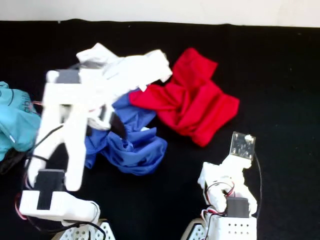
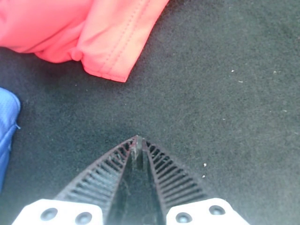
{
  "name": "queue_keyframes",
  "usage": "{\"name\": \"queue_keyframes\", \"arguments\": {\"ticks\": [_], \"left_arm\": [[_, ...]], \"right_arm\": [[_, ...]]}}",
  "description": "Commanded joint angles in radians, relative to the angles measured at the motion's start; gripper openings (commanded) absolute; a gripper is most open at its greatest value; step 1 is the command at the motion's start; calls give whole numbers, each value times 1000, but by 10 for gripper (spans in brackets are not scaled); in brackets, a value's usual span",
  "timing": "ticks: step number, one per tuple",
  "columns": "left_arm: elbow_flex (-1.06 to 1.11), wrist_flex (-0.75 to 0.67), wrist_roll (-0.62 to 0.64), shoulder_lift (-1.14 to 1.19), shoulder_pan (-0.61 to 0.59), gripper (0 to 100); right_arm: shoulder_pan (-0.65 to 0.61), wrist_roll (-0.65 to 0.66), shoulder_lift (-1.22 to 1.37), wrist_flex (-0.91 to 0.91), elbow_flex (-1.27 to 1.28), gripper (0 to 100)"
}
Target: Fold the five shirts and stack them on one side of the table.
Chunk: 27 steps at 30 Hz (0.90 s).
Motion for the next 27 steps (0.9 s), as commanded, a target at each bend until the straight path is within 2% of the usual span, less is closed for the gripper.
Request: {"name": "queue_keyframes", "arguments": {"ticks": [1,5,8,11,12,17,22,27], "left_arm": [[90,-198,87,18,42,364],[154,-333,109,113,10,322],[142,-359,110,214,-70,197],[65,-351,110,306,-193,29],[25,-336,109,329,-239,0],[-229,-210,109,361,-503,8],[-610,-126,109,328,-776,9],[-943,-127,109,321,-941,13]], "right_arm": [[-10,-3,-4,5,124,9],[-10,-3,-4,5,124,9],[-10,-3,-4,5,124,9],[-10,-3,-4,5,124,9],[-10,-3,-4,5,124,9],[-10,-3,-4,5,124,9],[-10,-3,-4,5,124,9],[-10,-3,-4,5,124,9]]}}
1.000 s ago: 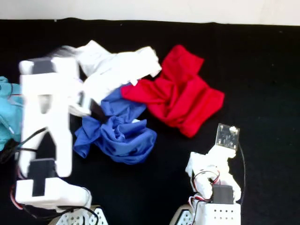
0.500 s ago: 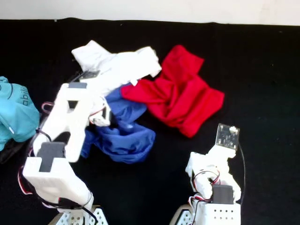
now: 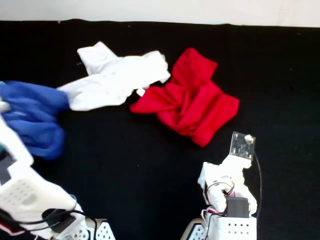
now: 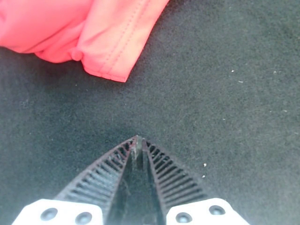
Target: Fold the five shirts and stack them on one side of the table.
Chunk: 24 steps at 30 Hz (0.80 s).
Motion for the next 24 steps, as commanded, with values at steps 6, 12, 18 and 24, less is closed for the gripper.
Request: {"name": "queue_keyframes", "arguments": {"ticks": [6,12,18,24], "left_arm": [[-332,8,6,-36,-114,132],[-334,81,12,-36,-90,270],[-334,212,14,-42,87,236],[-266,334,14,-2,407,345]], "right_arm": [[-10,-3,-4,5,124,9],[-10,-3,-4,5,124,9],[-10,-3,-4,5,124,9],[-10,-3,-4,5,124,9]]}}
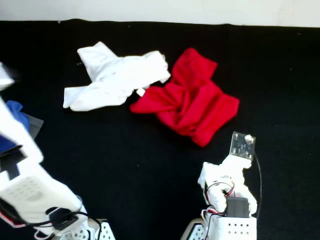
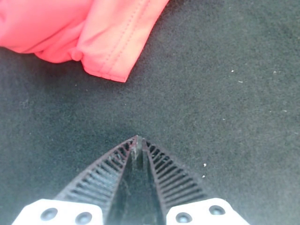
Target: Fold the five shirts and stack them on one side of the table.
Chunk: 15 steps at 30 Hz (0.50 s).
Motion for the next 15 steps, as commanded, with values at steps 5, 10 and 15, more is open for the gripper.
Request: {"name": "queue_keyframes", "arguments": {"ticks": [5,10,15], "left_arm": [[41,-35,12,134,349,424],[41,-192,12,297,438,420],[39,-311,6,435,441,370]], "right_arm": [[-10,-3,-4,5,124,9],[-10,-3,-4,5,124,9],[-10,-3,-4,5,124,9]]}}
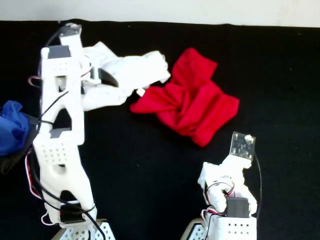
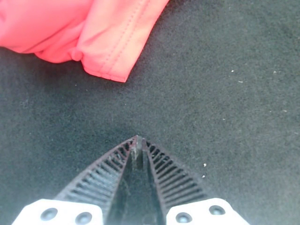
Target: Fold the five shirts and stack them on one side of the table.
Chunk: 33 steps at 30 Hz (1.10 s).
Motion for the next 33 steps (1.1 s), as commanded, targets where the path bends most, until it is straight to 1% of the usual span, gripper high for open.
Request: {"name": "queue_keyframes", "arguments": {"ticks": [1,3,7,9,11,13,17,19,21,24,25,28,31,33], "left_arm": [[-5,-63,6,54,4,347],[-5,-61,6,88,-8,263],[-16,-69,6,107,-59,7],[-51,-57,11,107,-101,28],[-108,-25,11,105,-150,5],[-208,49,11,97,-206,9],[-472,241,11,42,-334,8],[-619,305,9,7,-407,8],[-765,336,8,-24,-489,8],[-946,341,6,-59,-610,12],[-964,338,6,-73,-651,14],[-929,315,5,-133,-750,14],[-924,293,5,-145,-845,15],[-924,287,5,-148,-895,51]], "right_arm": [[-10,-3,-4,5,124,9],[-10,-3,-4,5,124,9],[-10,-3,-4,5,124,9],[-10,-3,-4,5,124,9],[-10,-3,-4,5,124,9],[-10,-3,-4,5,124,9],[-10,-3,-4,5,124,9],[-10,-3,-4,5,124,9],[-10,-3,-4,5,124,9],[-10,-3,-4,5,124,9],[-10,-3,-4,5,124,9],[-10,-3,-4,5,124,9],[-10,-3,-4,5,124,9],[-10,-3,-4,5,124,9]]}}
